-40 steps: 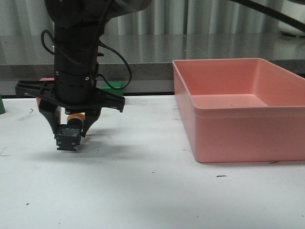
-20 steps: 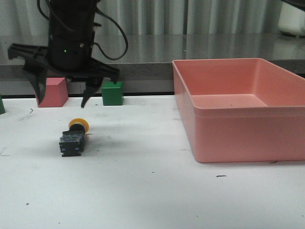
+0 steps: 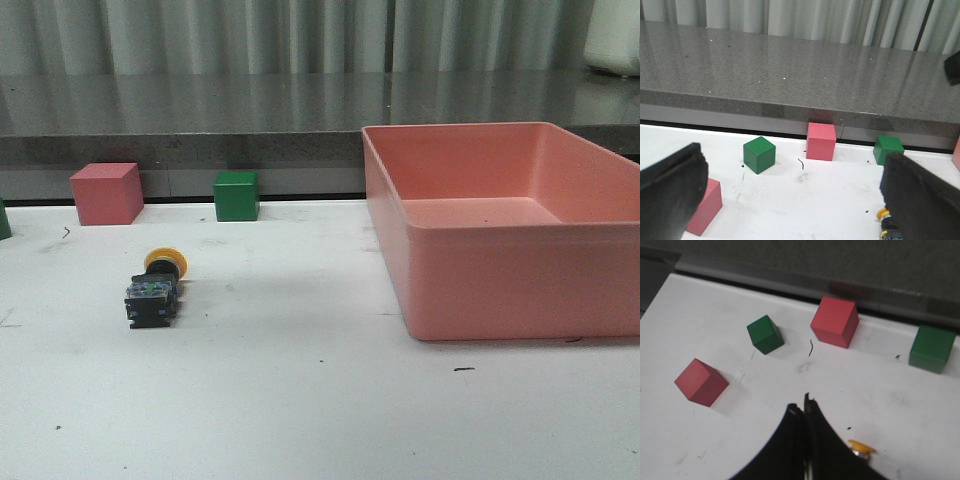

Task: Place and stand button with both arms

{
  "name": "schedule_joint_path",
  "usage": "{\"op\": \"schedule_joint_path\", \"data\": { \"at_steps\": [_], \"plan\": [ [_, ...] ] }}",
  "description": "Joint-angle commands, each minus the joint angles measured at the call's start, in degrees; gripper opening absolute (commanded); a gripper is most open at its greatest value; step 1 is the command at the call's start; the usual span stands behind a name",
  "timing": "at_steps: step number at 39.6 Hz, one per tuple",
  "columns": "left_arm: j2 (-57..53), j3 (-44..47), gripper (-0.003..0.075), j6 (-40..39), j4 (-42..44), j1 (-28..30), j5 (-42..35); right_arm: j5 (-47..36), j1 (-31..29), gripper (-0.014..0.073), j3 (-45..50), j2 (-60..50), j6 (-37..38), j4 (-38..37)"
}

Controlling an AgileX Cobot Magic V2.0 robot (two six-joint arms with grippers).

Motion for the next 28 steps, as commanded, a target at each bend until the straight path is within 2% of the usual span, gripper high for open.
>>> {"op": "schedule_joint_path", "data": {
  "at_steps": [1, 5, 10, 13, 17, 25, 28],
  "plan": [
    [0.80, -2.14, 0.0671, -0.46, -0.33, 0.11, -4.43, 4.06, -4.11, -0.0062, -2.72, -5.74, -4.27, 3.24],
    [0.80, -2.14, 0.0672, -0.46, -0.33, 0.11, -4.43, 4.82, -9.80, -0.0062, -2.53, -8.01, -10.01, 8.38],
    [0.80, -2.14, 0.0671, -0.46, -0.33, 0.11, -4.43, 5.02, -14.06, -0.0062, -2.08, -12.22, -14.00, 8.51],
    [0.80, -2.14, 0.0672, -0.46, -0.33, 0.11, -4.43, 5.08, -16.03, -0.0062, 1.70, -16.73, -16.57, 8.51],
    [0.80, -2.14, 0.0672, -0.46, -0.33, 0.11, -4.43, 5.00, -19.14, -0.0062, 14.17, -25.60, -19.51, 7.82],
    [0.80, -2.14, 0.0671, -0.46, -0.33, 0.11, -4.43, 4.82, -24.71, -0.0062, 44.00, -43.48, -22.00, -2.49],
    [0.80, -2.14, 0.0672, -0.46, -0.33, 0.11, -4.43, 4.77, -26.64, -0.0062, 53.57, -48.33, -22.97, -3.98]
  ]
}}
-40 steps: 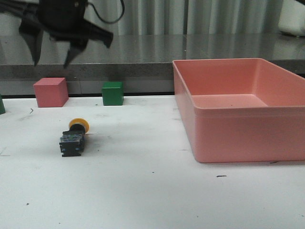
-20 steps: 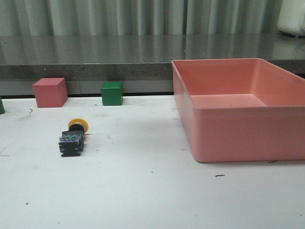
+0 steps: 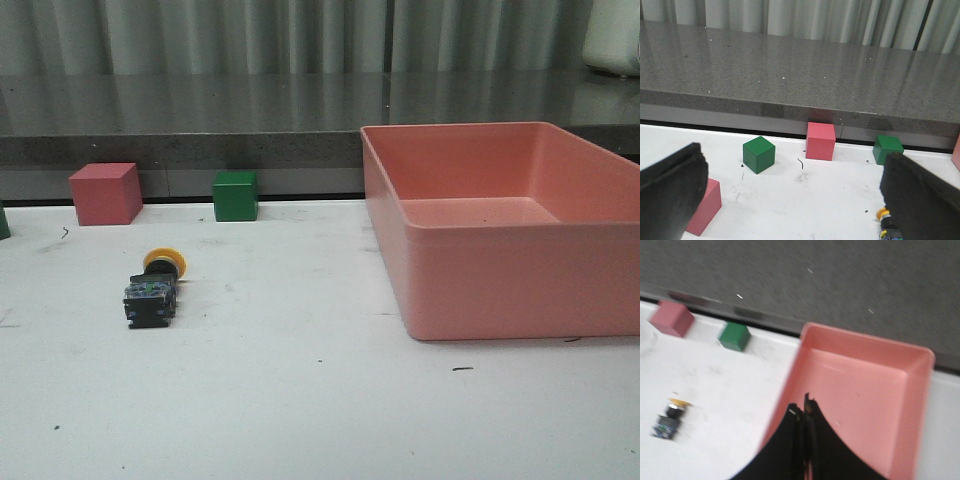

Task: Place and stand button with both arms

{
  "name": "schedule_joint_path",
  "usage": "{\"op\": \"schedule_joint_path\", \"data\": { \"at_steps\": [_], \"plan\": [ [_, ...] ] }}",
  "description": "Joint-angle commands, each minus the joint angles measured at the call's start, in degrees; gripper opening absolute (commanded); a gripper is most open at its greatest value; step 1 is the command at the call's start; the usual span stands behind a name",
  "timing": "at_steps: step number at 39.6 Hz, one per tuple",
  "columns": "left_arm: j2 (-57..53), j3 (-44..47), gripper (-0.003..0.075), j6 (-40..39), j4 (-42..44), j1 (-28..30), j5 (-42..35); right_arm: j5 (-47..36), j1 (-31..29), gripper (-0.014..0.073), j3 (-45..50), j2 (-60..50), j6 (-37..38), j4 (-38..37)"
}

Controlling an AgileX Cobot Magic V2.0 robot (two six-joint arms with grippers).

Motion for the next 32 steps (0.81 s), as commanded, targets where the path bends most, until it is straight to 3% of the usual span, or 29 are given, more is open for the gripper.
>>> {"op": "schedule_joint_path", "data": {
  "at_steps": [1, 17, 22, 32],
  "plan": [
    [0.80, -2.14, 0.0672, -0.46, -0.33, 0.11, -4.43, 3.97, -2.82, -0.0062, 9.68, -9.28, -1.92, -2.63],
    [0.80, -2.14, 0.0672, -0.46, -0.33, 0.11, -4.43, -1.45, -7.41, -0.0062, 46.74, -30.65, -2.05, -3.07],
    [0.80, -2.14, 0.0672, -0.46, -0.33, 0.11, -4.43, -9.67, -7.41, -0.0062, 57.18, -38.16, -2.05, -2.80],
    [0.80, -2.14, 0.0671, -0.46, -0.33, 0.11, -4.76, -33.84, -7.41, -0.0062, 80.29, -57.93, -2.05, -2.85]
  ]
}}
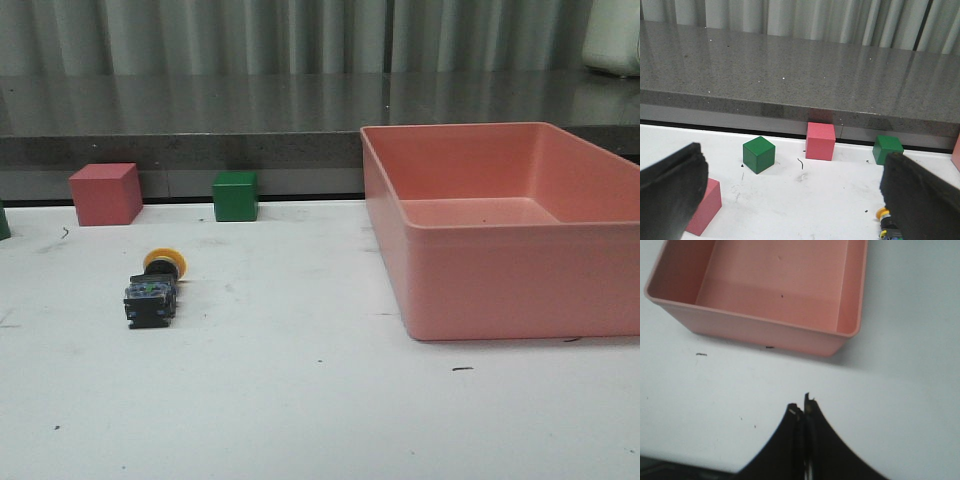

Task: Place and stand button with both arms

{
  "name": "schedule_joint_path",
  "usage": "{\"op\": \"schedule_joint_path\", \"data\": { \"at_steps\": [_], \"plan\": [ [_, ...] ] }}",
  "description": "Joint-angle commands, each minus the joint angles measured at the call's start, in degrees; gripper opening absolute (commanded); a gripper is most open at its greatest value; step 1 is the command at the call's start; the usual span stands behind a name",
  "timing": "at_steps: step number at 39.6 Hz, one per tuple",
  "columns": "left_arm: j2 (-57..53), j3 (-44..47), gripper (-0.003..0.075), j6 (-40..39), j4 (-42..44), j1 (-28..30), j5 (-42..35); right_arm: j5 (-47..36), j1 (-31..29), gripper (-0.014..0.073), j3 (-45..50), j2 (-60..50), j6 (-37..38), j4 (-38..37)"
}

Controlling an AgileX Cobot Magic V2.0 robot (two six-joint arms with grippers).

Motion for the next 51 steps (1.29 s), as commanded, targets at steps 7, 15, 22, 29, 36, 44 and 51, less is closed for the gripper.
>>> {"op": "schedule_joint_path", "data": {
  "at_steps": [7, 15, 22, 29, 36, 44, 51],
  "plan": [
    [0.80, -2.14, 0.0671, -0.46, -0.33, 0.11, -4.76, -23.88, -0.35, -0.0062, 17.44, -19.36, -0.47, -1.57],
    [0.80, -2.14, 0.0672, -0.46, -0.33, 0.11, -4.76, -36.89, -0.35, -0.0062, 24.12, -29.43, -0.47, -1.62],
    [0.80, -2.14, 0.0671, -0.46, -0.33, 0.11, -4.87, -37.65, -0.30, -0.0062, 24.65, -30.83, -0.47, -1.62],
    [3.67, -2.85, 0.0671, -0.46, -0.33, -0.30, -5.13, -37.54, -0.30, -0.0062, 24.65, -30.83, -0.47, -1.62],
    [14.01, -7.52, 0.0672, -0.46, -1.21, -4.75, -4.88, -37.41, -0.30, -0.0062, 24.65, -30.83, -0.47, -1.62],
    [27.79, -16.28, 0.0672, -0.46, -1.21, -16.02, -1.27, -37.27, -0.30, -0.0062, 24.65, -30.83, -0.47, -1.62],
    [41.99, -26.81, 0.0672, -0.46, -1.21, -23.47, 6.64, -37.27, -0.30, -0.0062, 24.65, -30.83, -0.47, -1.62]
  ]
}}
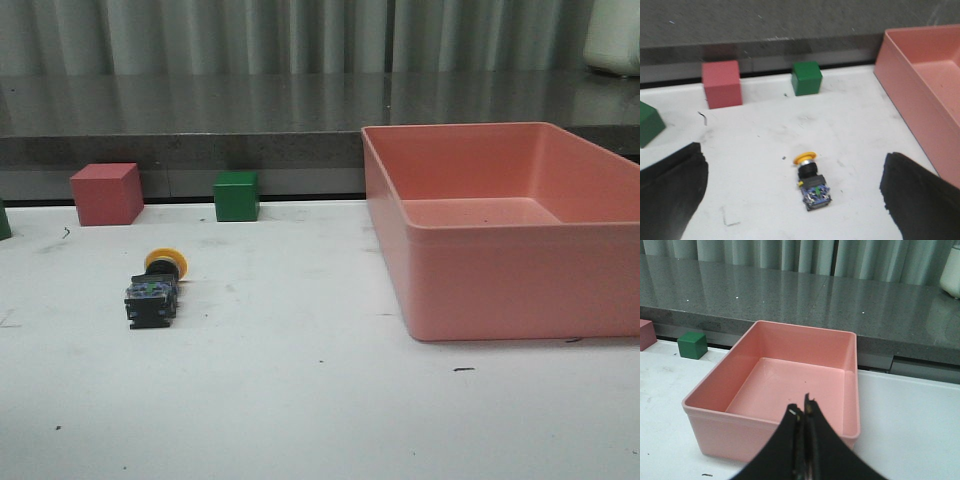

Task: Place and stand button with both arms

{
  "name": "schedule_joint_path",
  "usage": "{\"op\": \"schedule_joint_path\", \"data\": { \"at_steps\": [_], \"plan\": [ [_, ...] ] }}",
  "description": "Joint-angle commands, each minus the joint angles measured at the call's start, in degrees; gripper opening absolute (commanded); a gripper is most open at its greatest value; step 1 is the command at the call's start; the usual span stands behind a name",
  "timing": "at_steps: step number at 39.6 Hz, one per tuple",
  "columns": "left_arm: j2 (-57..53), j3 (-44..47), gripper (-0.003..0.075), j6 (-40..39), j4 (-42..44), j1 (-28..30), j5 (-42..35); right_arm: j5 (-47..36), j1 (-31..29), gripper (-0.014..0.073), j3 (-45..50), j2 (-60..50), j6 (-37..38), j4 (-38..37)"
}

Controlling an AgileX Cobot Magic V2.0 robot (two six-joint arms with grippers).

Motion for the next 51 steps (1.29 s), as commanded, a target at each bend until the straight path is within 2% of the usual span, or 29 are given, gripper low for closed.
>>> {"op": "schedule_joint_path", "data": {
  "at_steps": [1, 8, 14, 24, 39, 51],
  "plan": [
    [6.93, -8.05, 0.0672, -0.46, -0.67, -3.52, 1.40, -4.95, -0.30, -0.0062, -1.48, 0.54, -0.44, -0.97],
    [20.38, -19.83, 0.0672, -0.46, -1.03, -6.23, 11.42, -4.95, -0.30, -0.0062, -1.48, 0.54, -0.44, -0.97],
    [30.20, -28.00, 0.0672, -0.57, -3.40, -6.09, 20.30, -4.95, -0.30, -0.0062, -1.48, 0.54, -0.44, -0.97],
    [45.16, -39.88, 0.0672, -6.51, -3.18, -4.12, 36.70, -4.95, -0.30, -0.0062, -1.48, 0.54, -0.44, -0.97],
    [59.21, -51.30, 0.0671, -9.52, -3.44, -2.46, 42.33, -4.95, -0.30, -0.0062, -1.48, 0.54, -0.44, -0.97],
    [65.68, -56.61, 0.0671, -10.81, -3.37, -1.25, 46.07, -4.95, -0.30, -0.0062, -1.48, 0.54, -0.44, -0.97]
  ]
}}
